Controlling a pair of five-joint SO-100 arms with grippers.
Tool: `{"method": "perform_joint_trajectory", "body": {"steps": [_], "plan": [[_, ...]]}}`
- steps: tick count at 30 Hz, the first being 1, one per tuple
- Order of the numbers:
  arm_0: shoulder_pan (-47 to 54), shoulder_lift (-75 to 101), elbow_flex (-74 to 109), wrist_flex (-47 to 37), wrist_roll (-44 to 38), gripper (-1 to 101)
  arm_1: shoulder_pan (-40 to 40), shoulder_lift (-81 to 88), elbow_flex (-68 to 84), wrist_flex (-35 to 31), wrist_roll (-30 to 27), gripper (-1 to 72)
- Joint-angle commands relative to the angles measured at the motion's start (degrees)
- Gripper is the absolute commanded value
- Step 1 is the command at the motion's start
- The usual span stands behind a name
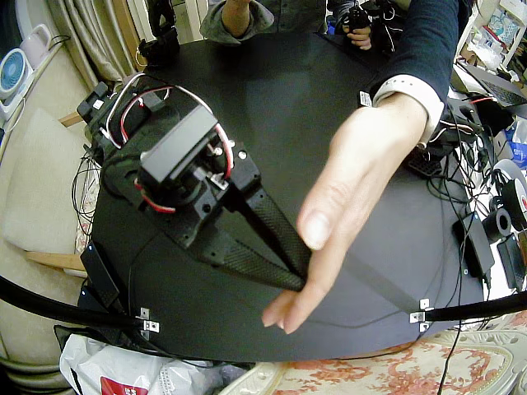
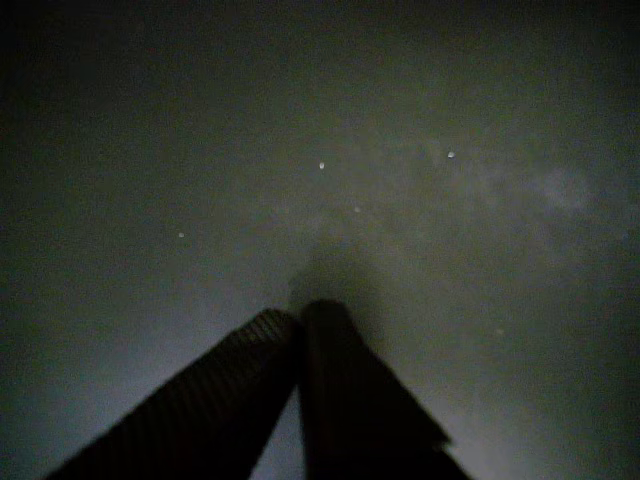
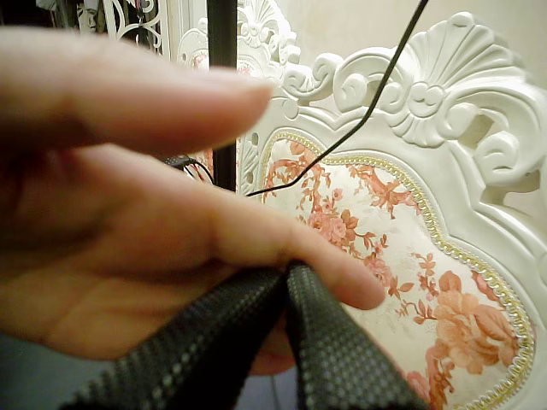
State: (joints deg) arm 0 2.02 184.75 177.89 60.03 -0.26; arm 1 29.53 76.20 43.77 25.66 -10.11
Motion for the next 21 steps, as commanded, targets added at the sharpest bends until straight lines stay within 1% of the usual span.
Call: {"method": "perform_joint_trajectory", "body": {"steps": [1,2,3,5,8,9,11,12,13,14,16,17,19,20,21], "plan": [[0.6,1.0,0.0,-0.5,-0.5,0,0.0,2.5,-2.5,1.7,-0.9,-0.5],[0.6,1.0,0.0,-0.5,-0.4,0,-0.3,3.8,-2.4,3.2,-1.2,-0.5],[0.6,1.0,0.0,-0.5,-0.4,0,-0.5,7.1,-1.6,6.4,-1.8,-0.5],[0.6,1.0,0.0,-0.5,-0.4,0,-0.6,14.8,3.4,10.1,-2.4,-0.5],[0.6,1.0,0.0,-0.5,-0.4,0,-0.8,28.7,14.3,12.7,-2.1,-0.5],[0.6,1.0,0.0,-0.5,-0.4,0,-0.9,37.4,19.4,15.9,-1.1,-0.5],[0.6,1.0,0.0,-0.5,-0.4,0,-1.1,44.1,22.0,20.2,-0.1,-0.5],[0.6,1.0,0.0,-0.5,-0.4,0,-1.1,47.8,22.9,23.6,1.3,-0.5],[0.6,1.0,0.0,-0.5,-0.4,0,-2.1,52.5,24.0,29.0,2.7,-0.5],[0.6,1.0,0.0,-0.5,-0.4,0,-3.2,55.1,24.5,32.6,3.2,-0.5],[0.7,1.0,0.0,-0.5,-0.4,0,-6.4,58.9,25.0,39.6,3.6,-0.5],[0.7,1.0,0.0,-0.5,-0.4,0,-10.5,62.1,26.7,44.1,3.7,-0.5],[0.7,1.0,0.0,-0.5,-0.4,0,-15.7,67.9,30.4,49.3,4.4,-0.5],[0.7,1.0,0.0,-0.5,-0.4,0,-19.5,76.2,37.0,51.9,7.1,-0.5],[0.7,1.0,0.0,-0.5,-0.4,0,-21.1,80.9,41.4,54.3,8.4,-0.5]]}}
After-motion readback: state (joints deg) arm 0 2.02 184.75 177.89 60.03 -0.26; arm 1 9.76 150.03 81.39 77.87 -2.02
